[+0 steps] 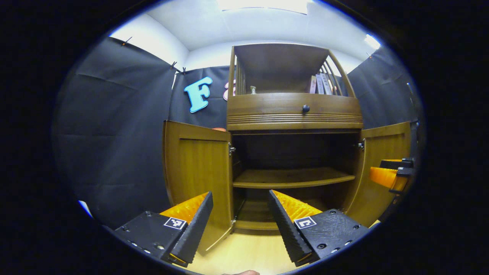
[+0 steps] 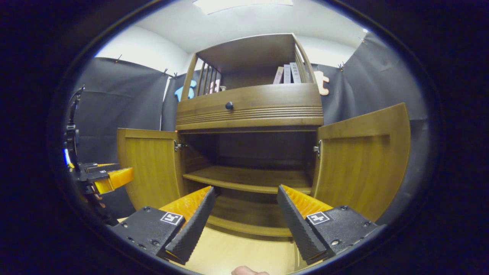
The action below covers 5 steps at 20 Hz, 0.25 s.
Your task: Open the right door of the double-door shoe cabinet with the right hand, and open the left door with the left hand.
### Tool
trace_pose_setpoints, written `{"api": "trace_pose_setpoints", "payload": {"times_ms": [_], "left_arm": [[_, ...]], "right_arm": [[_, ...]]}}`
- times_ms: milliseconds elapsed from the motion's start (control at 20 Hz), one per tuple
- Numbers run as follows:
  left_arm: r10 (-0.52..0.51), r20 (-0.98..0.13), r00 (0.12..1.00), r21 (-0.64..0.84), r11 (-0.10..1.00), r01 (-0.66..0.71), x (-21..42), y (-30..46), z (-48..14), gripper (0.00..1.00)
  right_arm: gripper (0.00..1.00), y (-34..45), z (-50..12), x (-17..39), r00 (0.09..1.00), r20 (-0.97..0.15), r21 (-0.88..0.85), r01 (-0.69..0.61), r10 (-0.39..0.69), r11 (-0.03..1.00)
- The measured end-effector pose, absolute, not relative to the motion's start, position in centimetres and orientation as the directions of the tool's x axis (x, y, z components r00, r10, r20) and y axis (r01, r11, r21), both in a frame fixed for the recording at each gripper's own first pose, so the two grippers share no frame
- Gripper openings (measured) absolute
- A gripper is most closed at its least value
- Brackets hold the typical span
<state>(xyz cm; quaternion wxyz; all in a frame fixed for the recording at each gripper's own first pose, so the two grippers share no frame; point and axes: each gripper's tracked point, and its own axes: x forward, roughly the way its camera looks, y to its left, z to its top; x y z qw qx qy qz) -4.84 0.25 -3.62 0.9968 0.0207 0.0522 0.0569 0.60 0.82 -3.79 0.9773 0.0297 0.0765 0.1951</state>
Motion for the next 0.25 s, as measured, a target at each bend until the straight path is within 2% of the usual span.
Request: {"api": "trace_pose_setpoints", "payload": {"times_ms": [50,100,150,200,250], "left_arm": [[0.1,-0.109,0.989,0.042,0.995,-0.096,-4.9,-0.7,-4.0,0.96],[0.086,-0.124,0.989,0.04,0.996,-0.081,-4.9,-1.6,-4.4,0.88],[0.076,-0.138,0.988,0.044,0.997,-0.07,-5.0,-2.5,-4.6,0.98],[0.072,-0.141,0.987,0.053,0.996,-0.065,-5.0,-3.0,-4.7,0.83],[0.07,-0.14,0.988,0.065,0.996,-0.062,-5.1,-3.5,-4.4,0.87]], "right_arm": [[1.0,0.9,-3.5,0.6,0.913,-0.13,0.088,-0.379,0.388,0.921],[1.0,0.9,-3.6,0.6,0.912,-0.128,0.089,-0.382,0.39,0.92],[1.0,0.9,-3.6,0.6,0.911,-0.131,0.089,-0.383,0.392,0.92],[1.0,0.9,-3.7,0.5,0.909,-0.134,0.091,-0.385,0.394,0.918],[1.0,0.8,-3.6,0.5,0.908,-0.131,0.094,-0.388,0.398,0.917]]}}
